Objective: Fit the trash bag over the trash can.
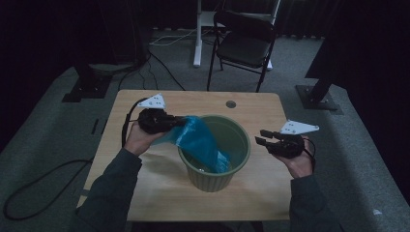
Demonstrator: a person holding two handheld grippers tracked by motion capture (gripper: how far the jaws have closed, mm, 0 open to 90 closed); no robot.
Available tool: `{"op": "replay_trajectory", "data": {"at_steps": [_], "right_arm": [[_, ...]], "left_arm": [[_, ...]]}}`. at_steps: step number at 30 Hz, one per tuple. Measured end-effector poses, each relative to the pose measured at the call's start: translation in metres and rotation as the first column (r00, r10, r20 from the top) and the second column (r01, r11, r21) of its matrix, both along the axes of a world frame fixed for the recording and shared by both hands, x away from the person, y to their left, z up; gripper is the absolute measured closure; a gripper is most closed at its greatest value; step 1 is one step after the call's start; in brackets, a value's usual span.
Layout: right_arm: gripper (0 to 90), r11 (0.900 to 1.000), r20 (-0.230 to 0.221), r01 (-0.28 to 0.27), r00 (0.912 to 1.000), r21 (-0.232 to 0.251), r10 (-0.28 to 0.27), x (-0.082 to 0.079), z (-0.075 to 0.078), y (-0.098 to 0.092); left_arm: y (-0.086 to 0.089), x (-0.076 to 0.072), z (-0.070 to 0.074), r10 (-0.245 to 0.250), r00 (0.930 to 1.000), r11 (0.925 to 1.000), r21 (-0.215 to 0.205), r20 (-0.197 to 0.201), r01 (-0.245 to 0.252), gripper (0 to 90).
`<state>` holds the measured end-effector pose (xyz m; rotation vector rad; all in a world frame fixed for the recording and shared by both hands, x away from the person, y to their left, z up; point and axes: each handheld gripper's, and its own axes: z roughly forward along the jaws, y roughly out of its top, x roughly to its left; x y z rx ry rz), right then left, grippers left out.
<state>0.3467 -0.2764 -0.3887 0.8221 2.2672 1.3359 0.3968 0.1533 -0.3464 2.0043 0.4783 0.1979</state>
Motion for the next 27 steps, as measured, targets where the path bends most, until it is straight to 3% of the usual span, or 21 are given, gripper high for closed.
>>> {"op": "replay_trajectory", "data": {"at_steps": [6, 12, 19, 27], "right_arm": [[61.3, 0.998, 0.028, -0.054, 0.9982, -0.018, 0.054, -0.006, 0.020, 0.021], [59.3, 0.991, 0.038, -0.126, 0.9910, -0.044, 0.128, -0.006, 0.030, 0.051], [56.4, 0.988, 0.031, -0.138, 0.9896, -0.069, 0.141, 0.006, 0.034, 0.069], [54.1, 0.985, 0.014, -0.164, 0.9862, -0.058, 0.165, 0.021, 0.037, 0.079]], "left_arm": [[-0.004, 0.000, 0.002, 0.007, 1.0000, 1.0000, -0.006, 0.003, -0.007, 86.5], [-0.015, 0.002, 0.006, 0.005, 1.0000, 0.9999, -0.014, 0.005, -0.005, 86.5], [-0.027, 0.001, 0.008, -0.021, 0.9998, 0.9996, -0.017, 0.005, 0.021, 86.0], [-0.044, 0.000, 0.013, -0.055, 0.9984, 0.9985, -0.002, 0.013, 0.055, 85.1]]}}
